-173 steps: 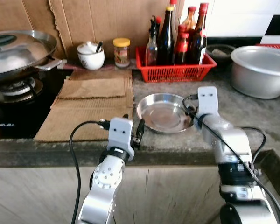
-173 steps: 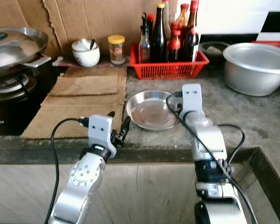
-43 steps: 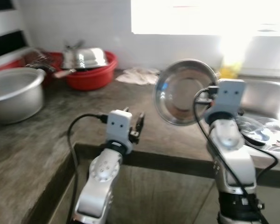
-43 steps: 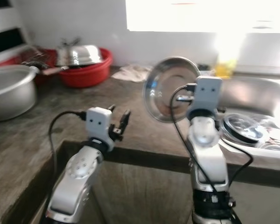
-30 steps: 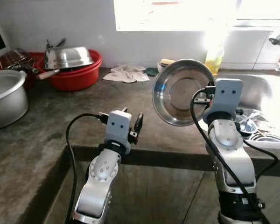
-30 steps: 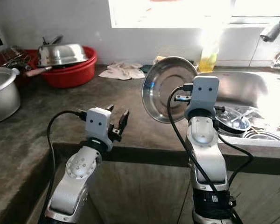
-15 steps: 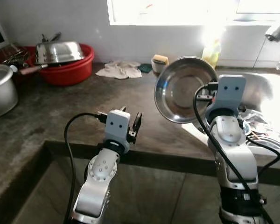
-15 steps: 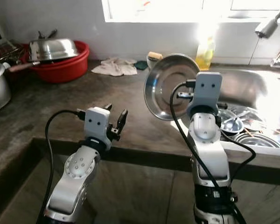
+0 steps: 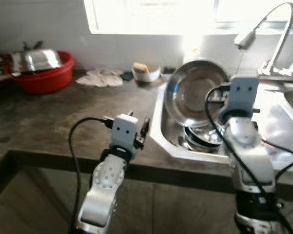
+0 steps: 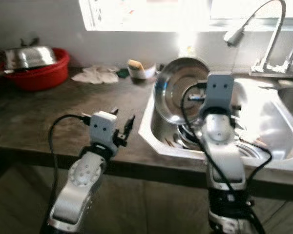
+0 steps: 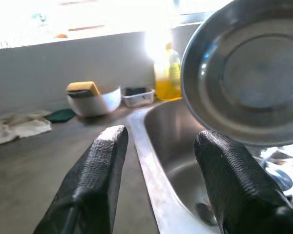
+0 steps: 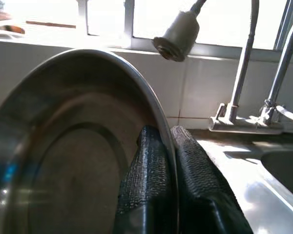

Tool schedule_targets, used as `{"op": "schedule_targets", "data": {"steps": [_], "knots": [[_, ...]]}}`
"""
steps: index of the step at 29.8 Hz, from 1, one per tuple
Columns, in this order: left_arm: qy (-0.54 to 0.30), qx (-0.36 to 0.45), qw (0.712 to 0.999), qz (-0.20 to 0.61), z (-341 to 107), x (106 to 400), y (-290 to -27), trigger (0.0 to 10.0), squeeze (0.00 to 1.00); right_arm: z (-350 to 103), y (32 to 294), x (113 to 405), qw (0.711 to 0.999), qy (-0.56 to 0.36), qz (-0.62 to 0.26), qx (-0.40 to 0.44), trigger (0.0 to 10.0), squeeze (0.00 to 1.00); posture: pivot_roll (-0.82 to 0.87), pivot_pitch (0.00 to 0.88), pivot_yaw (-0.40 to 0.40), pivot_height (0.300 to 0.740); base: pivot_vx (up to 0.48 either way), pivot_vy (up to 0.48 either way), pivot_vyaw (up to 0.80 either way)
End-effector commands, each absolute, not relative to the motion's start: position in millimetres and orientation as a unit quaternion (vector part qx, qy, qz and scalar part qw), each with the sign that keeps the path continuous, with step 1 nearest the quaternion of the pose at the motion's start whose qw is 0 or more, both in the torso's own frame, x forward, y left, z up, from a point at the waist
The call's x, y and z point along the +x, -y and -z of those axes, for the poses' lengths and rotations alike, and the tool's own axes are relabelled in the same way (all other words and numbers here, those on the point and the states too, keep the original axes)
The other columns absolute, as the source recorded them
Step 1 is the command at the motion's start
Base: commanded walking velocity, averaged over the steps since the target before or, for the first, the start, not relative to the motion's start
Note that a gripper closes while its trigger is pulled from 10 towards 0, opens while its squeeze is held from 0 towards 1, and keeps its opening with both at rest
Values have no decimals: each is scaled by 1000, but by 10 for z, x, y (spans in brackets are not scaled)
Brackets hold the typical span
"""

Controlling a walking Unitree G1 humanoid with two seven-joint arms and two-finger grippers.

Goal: Kitchen organization

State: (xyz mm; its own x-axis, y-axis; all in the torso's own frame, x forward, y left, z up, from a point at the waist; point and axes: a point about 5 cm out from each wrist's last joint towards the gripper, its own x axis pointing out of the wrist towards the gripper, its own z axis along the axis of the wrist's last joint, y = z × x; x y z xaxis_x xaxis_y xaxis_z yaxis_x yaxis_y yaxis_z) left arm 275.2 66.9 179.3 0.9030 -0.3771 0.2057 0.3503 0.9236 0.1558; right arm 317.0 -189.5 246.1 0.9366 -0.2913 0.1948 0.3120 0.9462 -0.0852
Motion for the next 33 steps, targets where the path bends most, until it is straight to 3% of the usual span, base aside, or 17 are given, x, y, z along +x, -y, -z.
{"op": "schedule_targets", "data": {"steps": [1,16,19,30,31,33], "knots": [[121,63,976,169,-1814,2771,-775,10000,0,-2547,1782,3204,985,100,135,-44,10000,0,2,17,0,740,337,-337,0],[103,45,982,153,-1784,2775,-814,10000,0,-2427,2057,3373,985,-34,161,-56,10000,0,10,18,-13,740,23,-22,0],[102,46,982,153,-1781,2774,-816,10000,0,-2222,2101,3425,980,-121,147,-64,10000,0,8,19,-14,740,0,0,0],[97,48,982,155,-1760,2757,-821,10000,0,-1823,2091,3536,966,-235,88,-58,10000,24,14,22,-15,740,0,0,0],[98,47,982,156,-1763,2752,-818,10000,0,-1797,2091,3544,965,-242,83,-51,10000,1000,17,25,-19,740,0,0,0],[99,47,982,156,-1765,2750,-818,10000,0,-1800,2097,3552,966,-240,83,-56,10000,1000,20,28,-21,740,0,0,0]]}}
